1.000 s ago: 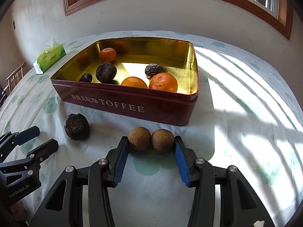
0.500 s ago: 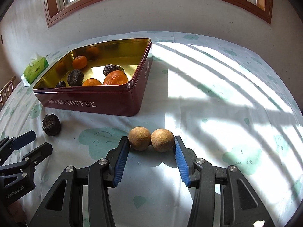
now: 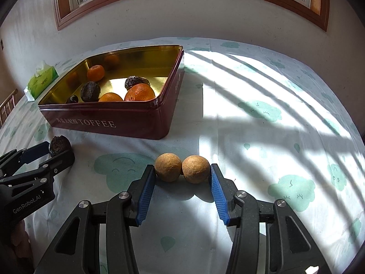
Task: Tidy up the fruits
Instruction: 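Grasp the two brown kiwis with the right gripper while the left grasps the dark dried fruit, then carry the kiwis and dried fruit over the TOFFEE tin with both grippers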
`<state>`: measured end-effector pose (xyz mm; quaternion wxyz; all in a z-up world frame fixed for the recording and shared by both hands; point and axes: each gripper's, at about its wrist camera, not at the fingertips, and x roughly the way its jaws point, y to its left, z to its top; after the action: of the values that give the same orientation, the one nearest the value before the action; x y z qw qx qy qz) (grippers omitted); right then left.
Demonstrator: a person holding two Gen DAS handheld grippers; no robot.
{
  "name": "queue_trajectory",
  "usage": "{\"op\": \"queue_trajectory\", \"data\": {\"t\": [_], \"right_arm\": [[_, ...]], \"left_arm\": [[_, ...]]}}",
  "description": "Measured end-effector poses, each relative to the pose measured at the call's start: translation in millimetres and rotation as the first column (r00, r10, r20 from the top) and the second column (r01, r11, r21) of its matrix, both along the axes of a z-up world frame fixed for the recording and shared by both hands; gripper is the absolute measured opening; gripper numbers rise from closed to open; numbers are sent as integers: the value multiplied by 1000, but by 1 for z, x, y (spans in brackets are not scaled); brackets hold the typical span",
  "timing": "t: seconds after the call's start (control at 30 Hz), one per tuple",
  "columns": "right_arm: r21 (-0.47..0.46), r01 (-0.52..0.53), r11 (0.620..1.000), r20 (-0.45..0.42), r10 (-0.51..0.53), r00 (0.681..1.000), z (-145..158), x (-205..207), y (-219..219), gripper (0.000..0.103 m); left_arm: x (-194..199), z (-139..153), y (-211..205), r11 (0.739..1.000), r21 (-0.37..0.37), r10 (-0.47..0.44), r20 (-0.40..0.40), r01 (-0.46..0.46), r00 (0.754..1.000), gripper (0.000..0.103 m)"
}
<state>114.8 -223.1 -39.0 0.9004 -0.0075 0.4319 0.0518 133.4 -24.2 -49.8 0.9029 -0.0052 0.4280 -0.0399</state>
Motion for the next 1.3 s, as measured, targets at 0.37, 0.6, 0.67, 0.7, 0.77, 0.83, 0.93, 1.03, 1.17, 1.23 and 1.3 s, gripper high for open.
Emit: {"op": "queue_trajectory", "data": {"t": [0.37,0.6,0.67,0.7,0.77,0.83,0.93,1.03,1.17,1.23,1.3], "right_arm": [[-1,0,1000,1,0,1000,0,0,0,46],[-2,0,1000,1,0,1000,0,-1,1,46],[-2,0,1000,1,0,1000,0,-1,1,46],[-1,0,1000,1,0,1000,0,-1,1,46],[-1,0,1000,1,0,1000,0,-1,1,46],[-2,0,1000,1,0,1000,0,-1,1,46],[-1,0,1000,1,0,1000,0,-1,1,46],[-2,0,1000,1,0,1000,0,-1,1,45],[-3,1,1000,2,-1,1000,0,-1,1,45],[-1,1,1000,2,-1,1000,-1,-1,1,45],[1,2,1000,4,-2,1000,0,-1,0,45]], "left_arm": [[-1,1,4,1000,-4,4,11,-4,1000,37],[-3,1,4,1000,1,2,12,-2,1000,36],[-3,1,4,1000,3,3,12,-3,1000,36],[-4,1,4,1000,3,3,13,-3,1000,36],[-5,1,4,1000,3,3,13,-3,1000,36],[-5,1,4,1000,4,3,13,-3,1000,36],[-6,2,5,1000,8,7,15,-7,1000,36],[-9,3,5,1000,8,10,20,-10,1000,36],[-10,4,6,1000,8,13,24,-13,1000,36],[-10,5,7,1000,6,15,25,-15,1000,36],[-10,6,8,1000,4,17,27,-18,999,36]]}}
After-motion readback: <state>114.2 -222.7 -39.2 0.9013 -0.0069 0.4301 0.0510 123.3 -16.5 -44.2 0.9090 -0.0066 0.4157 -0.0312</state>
